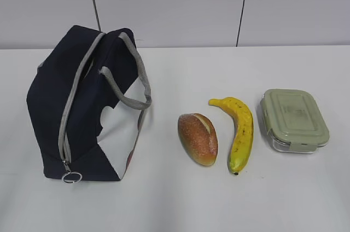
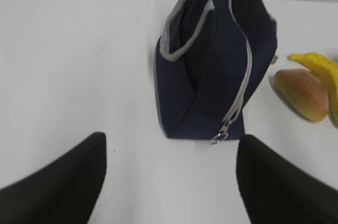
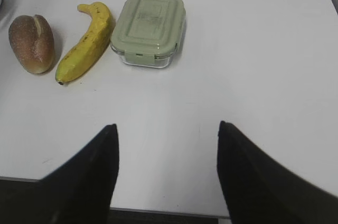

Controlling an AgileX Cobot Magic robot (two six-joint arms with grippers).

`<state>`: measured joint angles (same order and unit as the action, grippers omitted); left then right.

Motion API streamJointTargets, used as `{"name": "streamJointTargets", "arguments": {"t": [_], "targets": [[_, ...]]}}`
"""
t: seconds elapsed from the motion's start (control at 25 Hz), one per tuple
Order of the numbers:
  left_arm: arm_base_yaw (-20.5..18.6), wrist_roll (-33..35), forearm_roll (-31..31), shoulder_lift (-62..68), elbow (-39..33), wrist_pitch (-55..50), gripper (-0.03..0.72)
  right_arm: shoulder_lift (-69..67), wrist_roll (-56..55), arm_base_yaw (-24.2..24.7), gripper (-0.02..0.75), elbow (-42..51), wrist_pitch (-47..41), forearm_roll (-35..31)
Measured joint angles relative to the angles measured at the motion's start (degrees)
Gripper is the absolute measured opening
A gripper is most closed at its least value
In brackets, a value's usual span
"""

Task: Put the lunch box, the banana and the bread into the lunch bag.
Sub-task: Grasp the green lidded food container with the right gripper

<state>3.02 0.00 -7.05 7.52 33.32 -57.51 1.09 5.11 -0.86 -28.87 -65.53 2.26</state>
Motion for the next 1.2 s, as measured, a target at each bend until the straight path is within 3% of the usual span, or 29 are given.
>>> {"name": "streamJointTargets", "arguments": {"t": [0.32,0.48,0.68,1.2], "targets": [[0.0,0.0,-3.9,24.0,10.8,7.2,0.51,0.0,0.0,0.0,0.438,0.0,0.0,0.0],[0.0,1.0,-9.2,37.1,19.7,6.8,0.51,0.0,0.0,0.0,0.438,0.0,0.0,0.0],[0.0,4.2,-14.5,51.8,32.0,2.4,0.509,0.0,0.0,0.0,0.438,0.0,0.0,0.0],[0.0,6.3,-16.4,83.8,54.2,-11.0,0.496,0.0,0.0,0.0,0.438,0.0,0.0,0.0]]}}
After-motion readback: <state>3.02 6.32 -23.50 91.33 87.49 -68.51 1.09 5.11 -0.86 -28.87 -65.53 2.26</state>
